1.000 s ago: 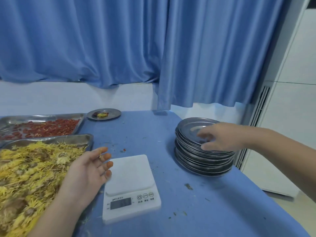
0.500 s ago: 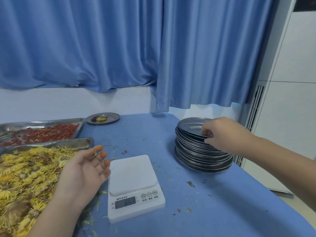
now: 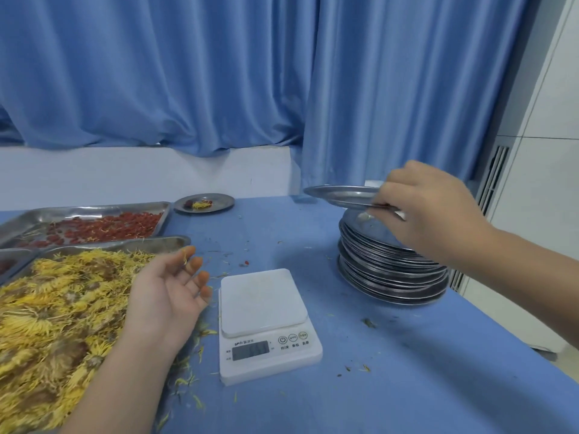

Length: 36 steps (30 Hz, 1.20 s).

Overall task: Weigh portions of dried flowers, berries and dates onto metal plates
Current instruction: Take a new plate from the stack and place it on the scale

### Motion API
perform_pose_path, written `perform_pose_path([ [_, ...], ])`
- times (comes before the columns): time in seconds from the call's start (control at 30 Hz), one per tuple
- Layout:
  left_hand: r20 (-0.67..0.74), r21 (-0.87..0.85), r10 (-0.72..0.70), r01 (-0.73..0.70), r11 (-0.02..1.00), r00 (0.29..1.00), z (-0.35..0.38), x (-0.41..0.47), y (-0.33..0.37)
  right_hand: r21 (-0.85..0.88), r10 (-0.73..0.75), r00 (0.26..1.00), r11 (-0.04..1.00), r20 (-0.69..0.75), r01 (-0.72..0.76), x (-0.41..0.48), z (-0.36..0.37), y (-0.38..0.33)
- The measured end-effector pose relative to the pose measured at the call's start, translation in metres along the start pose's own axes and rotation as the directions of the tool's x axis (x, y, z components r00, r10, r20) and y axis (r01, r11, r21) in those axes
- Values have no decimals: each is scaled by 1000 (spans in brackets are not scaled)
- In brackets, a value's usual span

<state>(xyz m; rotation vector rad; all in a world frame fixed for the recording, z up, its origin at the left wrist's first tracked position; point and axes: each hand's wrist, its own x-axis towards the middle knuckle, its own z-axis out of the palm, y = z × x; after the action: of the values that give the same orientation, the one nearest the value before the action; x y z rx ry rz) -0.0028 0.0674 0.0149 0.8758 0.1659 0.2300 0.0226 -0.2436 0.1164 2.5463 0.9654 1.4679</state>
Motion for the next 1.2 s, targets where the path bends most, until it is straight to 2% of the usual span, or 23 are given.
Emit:
perform_pose_path([
  [0.1, -96, -14, 92, -94, 995, 991, 0, 0, 1, 62, -143, 987, 987, -77, 148, 3, 10, -31],
  [0.23, -164, -21, 178, -183, 983, 970, -3, 1, 4, 77, -311, 948, 946, -65, 316, -5, 36, -77],
  [0.4, -187, -1, 200, -203, 979, 962, -3, 2, 2, 157, -366, 929, 916, -55, 370, -14, 64, -113],
  [0.53, -197, 15, 203, -204, 979, 959, -3, 3, 2, 159, -322, 947, 935, 6, 317, -20, 79, -121],
  [0.67, -206, 17, 193, -194, 981, 959, -5, 3, 3, 150, -250, 958, 962, 139, 229, -27, 84, -123],
  [0.77, -211, 12, 188, -190, 982, 959, -4, 3, 2, 235, -209, 954, 959, 213, 158, -39, 81, -124],
  [0.97, -218, 7, 180, -183, 983, 959, -4, 4, 2, 391, -162, 977, 915, 137, 97, -72, 70, -112],
  [1.03, -215, 8, 178, -180, 984, 960, -3, 4, 2, 416, -100, 982, 909, 161, 24, -85, 72, -105],
  [1.2, -182, 26, 168, -166, 986, 969, -1, 2, -2, 525, 20, 941, 826, 338, -206, -109, 83, -100],
])
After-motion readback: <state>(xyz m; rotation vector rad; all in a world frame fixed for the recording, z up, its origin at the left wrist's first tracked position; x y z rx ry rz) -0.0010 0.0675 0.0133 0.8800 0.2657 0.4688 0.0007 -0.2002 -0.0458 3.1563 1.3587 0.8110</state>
